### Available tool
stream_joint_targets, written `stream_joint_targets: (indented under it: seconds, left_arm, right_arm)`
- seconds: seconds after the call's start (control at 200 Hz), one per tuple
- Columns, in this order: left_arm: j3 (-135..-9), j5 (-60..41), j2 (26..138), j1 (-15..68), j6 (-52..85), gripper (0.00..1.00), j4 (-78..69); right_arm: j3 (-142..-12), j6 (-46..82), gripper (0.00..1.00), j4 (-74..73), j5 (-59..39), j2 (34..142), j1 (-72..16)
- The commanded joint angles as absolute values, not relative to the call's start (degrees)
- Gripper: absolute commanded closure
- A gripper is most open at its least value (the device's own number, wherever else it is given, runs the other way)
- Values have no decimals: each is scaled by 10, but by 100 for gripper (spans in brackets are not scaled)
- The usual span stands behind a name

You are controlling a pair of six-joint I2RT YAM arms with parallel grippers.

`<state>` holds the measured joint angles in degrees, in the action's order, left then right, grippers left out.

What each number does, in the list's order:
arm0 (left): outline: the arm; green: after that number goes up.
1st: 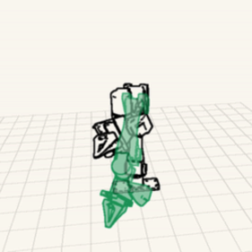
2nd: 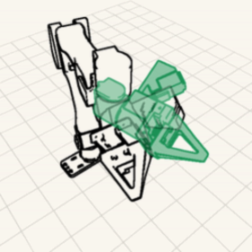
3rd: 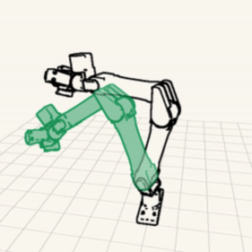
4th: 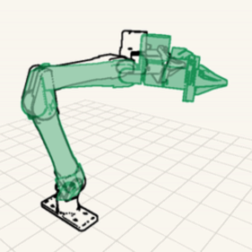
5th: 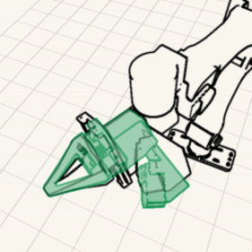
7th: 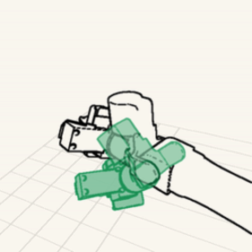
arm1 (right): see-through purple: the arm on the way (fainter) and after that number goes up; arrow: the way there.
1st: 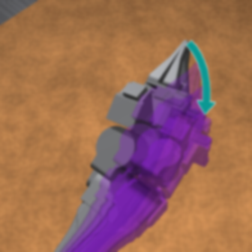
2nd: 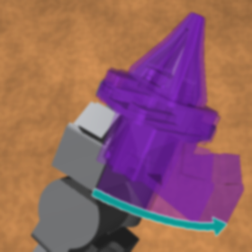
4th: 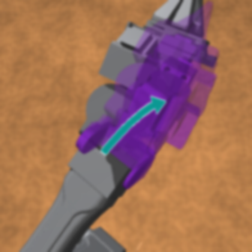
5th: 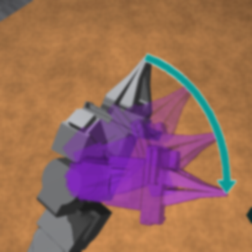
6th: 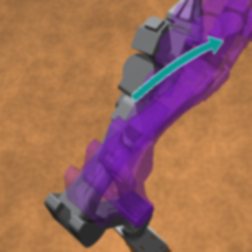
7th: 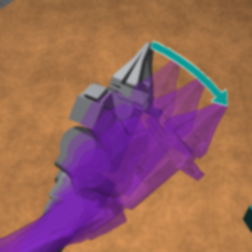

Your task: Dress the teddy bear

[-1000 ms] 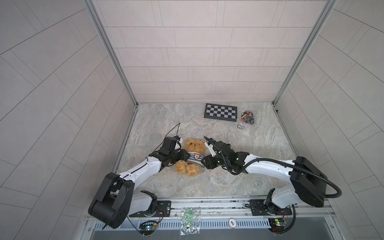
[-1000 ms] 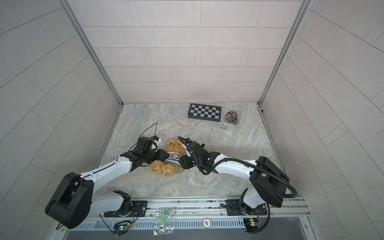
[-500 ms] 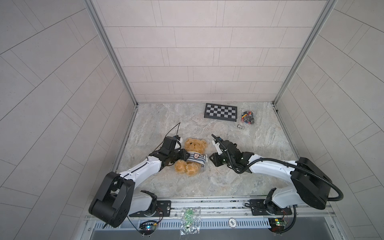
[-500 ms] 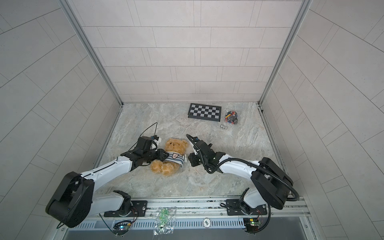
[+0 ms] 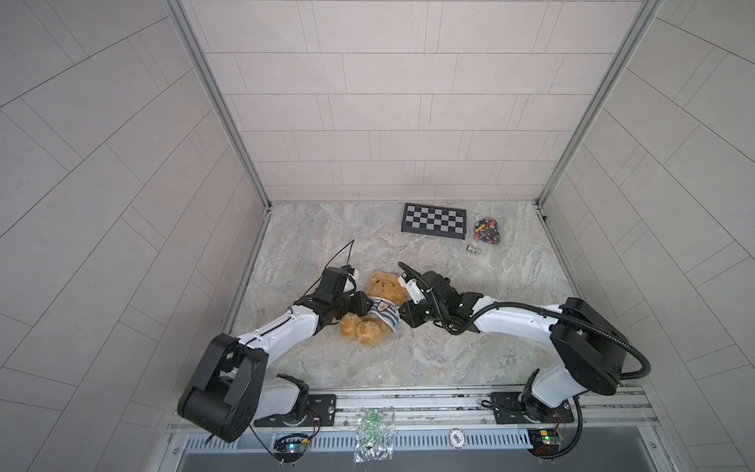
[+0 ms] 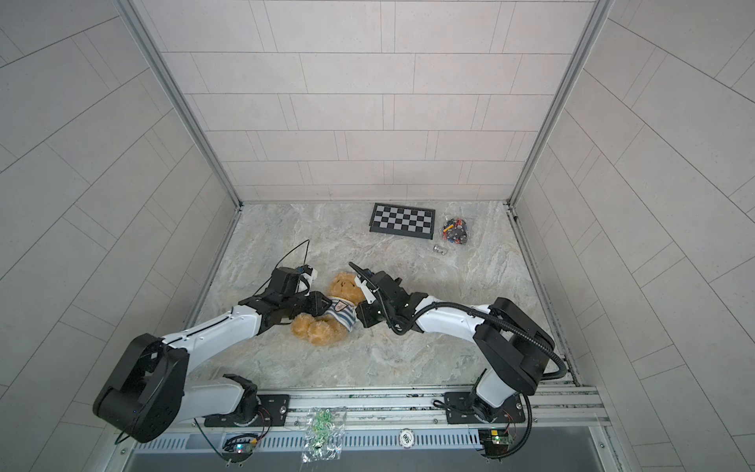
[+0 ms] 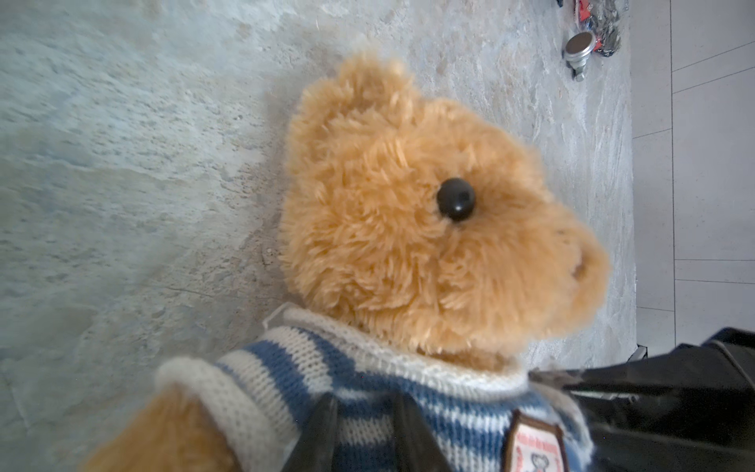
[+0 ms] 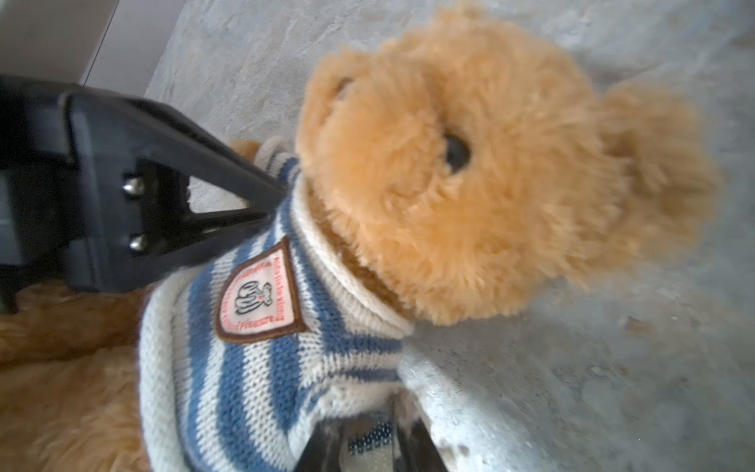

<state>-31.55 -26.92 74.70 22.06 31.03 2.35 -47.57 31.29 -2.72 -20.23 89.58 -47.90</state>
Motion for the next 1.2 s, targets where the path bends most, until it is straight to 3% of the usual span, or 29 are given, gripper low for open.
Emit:
stream_joint_targets:
  seconds: [0.0, 0.295, 0.451, 0.616, 0.781, 1.026, 1.196]
  left_arm:
    - [-324, -268, 762, 221, 306, 72, 28]
    - [-330, -265, 758, 221, 301, 71, 29]
    - [-331, -270, 751, 223, 304, 68, 21]
    - [-352, -248, 733, 222, 293, 62, 58]
    - [-406, -184, 707, 230, 262, 45, 157]
    - [-480, -147, 696, 274, 259, 36, 208]
    - [-502, -121, 675, 349, 301, 37, 216]
  right_arm:
    - [-493, 299, 73, -40, -245, 896, -507]
    - [-496, 298, 61, -45, -225, 906, -521]
    - [-494, 291, 61, -41, -214, 909, -522]
    - [-491, 291, 78, -42, -208, 907, -522]
    - [-482, 293, 100, -37, -186, 885, -522]
    - [-452, 322, 100, -40, -129, 828, -519]
    - [-425, 330, 100, -45, -85, 777, -519]
